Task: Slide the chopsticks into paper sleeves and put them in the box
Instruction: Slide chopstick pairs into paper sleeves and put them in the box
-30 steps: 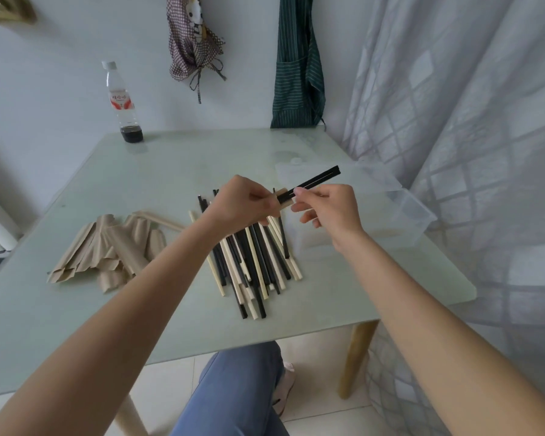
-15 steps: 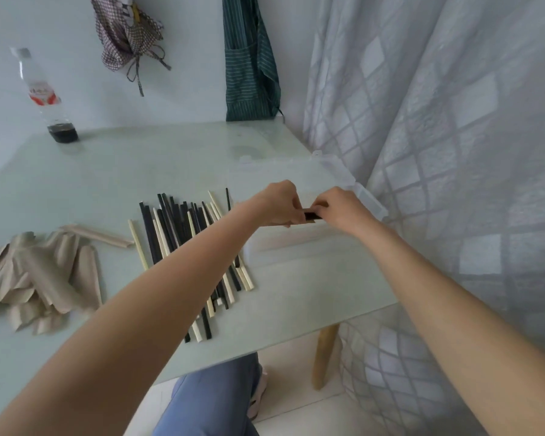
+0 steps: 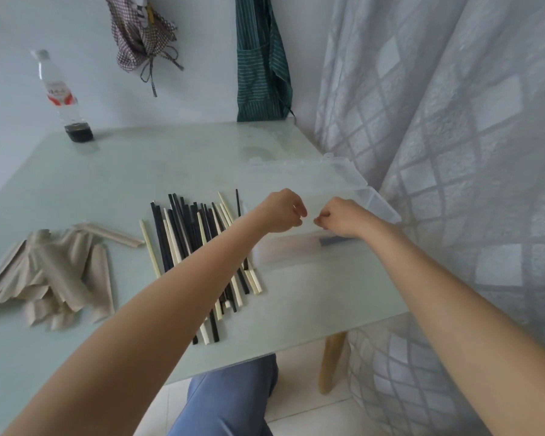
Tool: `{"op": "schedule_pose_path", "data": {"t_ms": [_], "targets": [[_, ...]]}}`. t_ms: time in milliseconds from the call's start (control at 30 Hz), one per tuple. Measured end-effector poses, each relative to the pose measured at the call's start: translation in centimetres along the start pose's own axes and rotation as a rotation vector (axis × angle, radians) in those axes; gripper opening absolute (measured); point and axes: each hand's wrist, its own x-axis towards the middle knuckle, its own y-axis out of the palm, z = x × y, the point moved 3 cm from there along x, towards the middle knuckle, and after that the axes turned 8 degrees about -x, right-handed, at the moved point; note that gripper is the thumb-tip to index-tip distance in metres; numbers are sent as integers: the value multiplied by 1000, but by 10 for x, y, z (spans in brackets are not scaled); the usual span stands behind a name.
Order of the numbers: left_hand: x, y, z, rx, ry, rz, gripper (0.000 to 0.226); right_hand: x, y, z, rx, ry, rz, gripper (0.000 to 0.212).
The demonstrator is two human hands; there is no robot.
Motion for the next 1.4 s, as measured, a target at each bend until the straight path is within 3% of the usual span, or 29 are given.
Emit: {"op": "schedule_pose_path", "data": {"t_ms": [167, 300, 400, 533, 767, 933, 1067, 1167, 1300, 1400], "targets": [[-43, -47, 15, -91, 64, -265, 22, -23, -2, 45, 143, -159, -173, 26], [-76, -78, 47, -95, -6, -407, 20, -41, 2, 99, 170, -307, -252, 25], [-101, -97, 81, -43, -103, -464, 22, -48, 14, 133, 57, -331, -315, 25], [-137, -119, 132, 16, -224, -537, 28, -57, 26, 171, -108, -269, -523, 24], [-179, -134, 203, 205, -465, -463, 36, -47, 80, 242, -31, -392, -159, 19], [-191, -127, 226, 259, -680, -473, 60, -38, 109, 264, -189, -304, -130, 23], [-187, -130, 234, 175, -638, -607, 35, -35, 113, 273, -243, -229, -102, 12], [-186, -133, 235, 126, -557, -615, 41, -33, 112, 276, -247, -201, -66, 13], [-186, -136, 237, -13, -491, -690, 23, -30, 111, 274, -174, -175, -35, 9], [-187, -140, 238, -61, -502, -729, 25, -29, 104, 270, -24, -180, -84, 34]]}}
